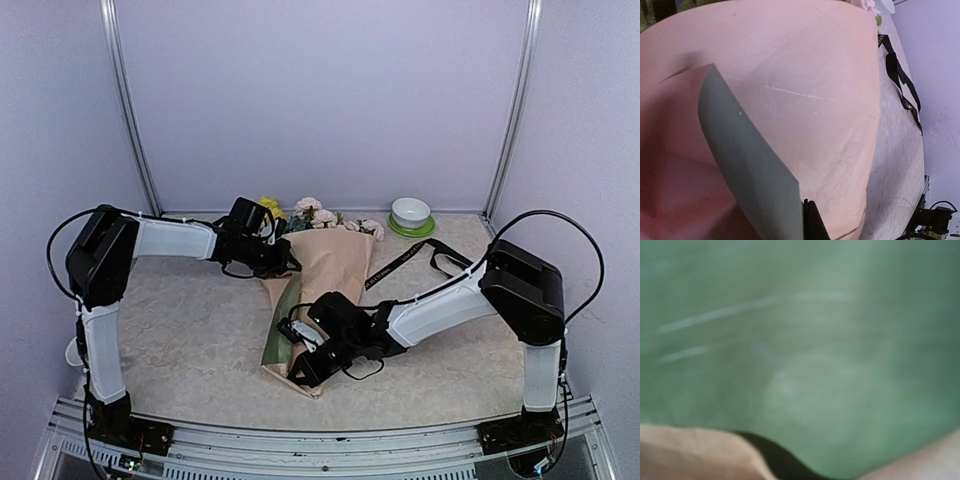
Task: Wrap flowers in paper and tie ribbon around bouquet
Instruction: Fold the 2/3-folded wrapping paper at the center of the board.
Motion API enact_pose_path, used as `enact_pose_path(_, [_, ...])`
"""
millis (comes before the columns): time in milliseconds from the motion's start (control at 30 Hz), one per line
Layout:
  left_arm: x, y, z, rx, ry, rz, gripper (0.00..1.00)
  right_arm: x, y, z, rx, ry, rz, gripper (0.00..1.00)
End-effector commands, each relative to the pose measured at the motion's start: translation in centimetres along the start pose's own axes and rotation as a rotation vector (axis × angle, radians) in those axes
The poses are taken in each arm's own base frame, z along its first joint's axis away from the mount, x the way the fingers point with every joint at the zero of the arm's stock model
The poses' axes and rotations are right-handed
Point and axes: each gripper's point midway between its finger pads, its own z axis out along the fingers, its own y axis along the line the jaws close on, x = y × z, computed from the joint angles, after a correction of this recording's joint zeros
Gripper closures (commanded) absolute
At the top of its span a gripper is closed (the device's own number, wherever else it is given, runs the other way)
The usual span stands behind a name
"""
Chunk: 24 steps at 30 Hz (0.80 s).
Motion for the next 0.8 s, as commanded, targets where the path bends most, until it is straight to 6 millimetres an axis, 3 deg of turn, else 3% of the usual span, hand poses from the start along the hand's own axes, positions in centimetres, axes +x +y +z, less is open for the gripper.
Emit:
enact_pose_path(0, [0.3,0.2,2.6,-0.007,0.067,0.068,1.0,4.6,-1.6,0.2,0.088,0.121,0.034,1.0])
enact_pose_path(167, [1.5,2.7,4.5,-0.096,0.117,0.068,1.0,1.9,0.9,-2.5,0.046,-0.001,-0.03,1.0])
enact_pose_path(267, [2.0,3.1,4.7,-0.113,0.124,0.071,1.0,0.6,2.7,-5.0,0.003,-0.078,-0.078,0.98])
enact_pose_path(333, [2.1,3.1,4.6,-0.121,0.122,0.076,1.0,0.1,2.8,-6.7,-0.006,-0.125,-0.082,0.97])
enact_pose_path(400, [2.0,2.8,4.5,-0.123,0.117,0.086,1.0,-0.8,1.6,-8.3,-0.006,-0.169,-0.036,0.97])
enact_pose_path(500, [1.9,2.4,4.5,-0.122,0.108,0.093,1.0,-2.3,-1.8,-9.6,0.024,-0.218,0.05,0.98])
enact_pose_path(633, [1.2,1.8,4.0,-0.123,0.086,0.094,1.0,-3.3,-6.7,-8.2,0.084,-0.178,0.154,0.99])
enact_pose_path(767, [0.7,0.6,3.4,-0.128,0.067,0.114,1.0,-3.4,-10.0,-6.6,0.107,-0.14,0.236,0.99])
